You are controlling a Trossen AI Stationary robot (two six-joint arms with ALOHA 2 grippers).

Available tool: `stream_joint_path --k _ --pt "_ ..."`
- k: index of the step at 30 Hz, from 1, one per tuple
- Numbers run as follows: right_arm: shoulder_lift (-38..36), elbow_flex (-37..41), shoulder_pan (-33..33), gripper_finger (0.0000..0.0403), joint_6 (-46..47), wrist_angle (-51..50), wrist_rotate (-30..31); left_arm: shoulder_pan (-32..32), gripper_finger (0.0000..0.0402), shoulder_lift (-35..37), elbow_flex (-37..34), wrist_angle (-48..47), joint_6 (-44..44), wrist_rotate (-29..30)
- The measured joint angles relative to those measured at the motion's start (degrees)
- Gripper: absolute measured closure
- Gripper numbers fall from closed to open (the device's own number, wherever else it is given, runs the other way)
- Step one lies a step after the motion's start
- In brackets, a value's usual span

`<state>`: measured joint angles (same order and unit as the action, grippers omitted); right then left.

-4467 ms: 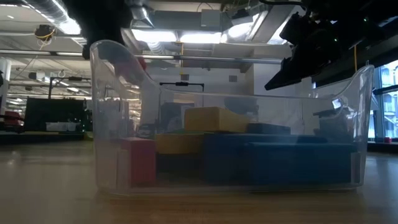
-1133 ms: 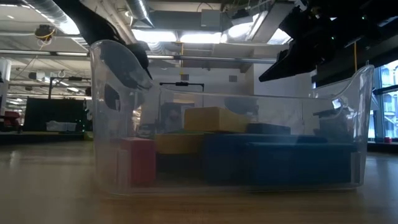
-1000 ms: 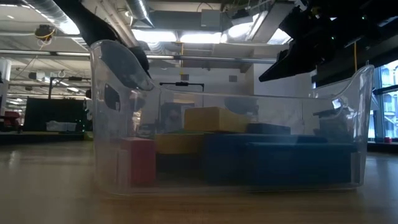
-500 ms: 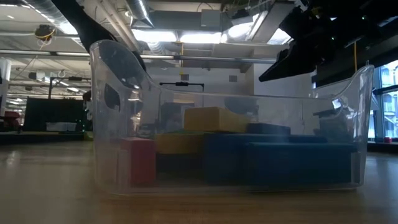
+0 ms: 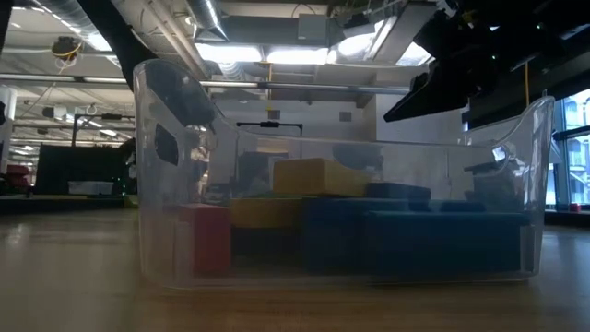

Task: Sort blocks by size
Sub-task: Put the light green arch block into the bottom left transparent bin

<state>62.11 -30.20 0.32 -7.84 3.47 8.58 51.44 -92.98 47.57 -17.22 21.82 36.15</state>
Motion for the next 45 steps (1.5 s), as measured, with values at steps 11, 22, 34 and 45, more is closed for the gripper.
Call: stream_joint_path --k 11,22,34,45 --pt "0.0 0.0 0.0 0.0172 0.0 0.02 0.0 4.12 0.0209 -2.38 0.0 3.27 -4.9 0.39" --pt "0.01 0.0 0.0 0.0172 -0.18 0.21 0.0 9.42 0.0211 -4.06 -0.02 2.18 -15.12 -5.75" --pt "0.02 0.0 0.0 0.0172 -1.44 2.47 0.0 8.38 0.0211 -4.21 0.04 2.07 -16.04 -5.84" --pt "0.02 0.0 0.0 0.0172 -1.46 2.45 0.0 8.1 0.0286 -4.19 1.07 0.81 -15.45 -6.05"
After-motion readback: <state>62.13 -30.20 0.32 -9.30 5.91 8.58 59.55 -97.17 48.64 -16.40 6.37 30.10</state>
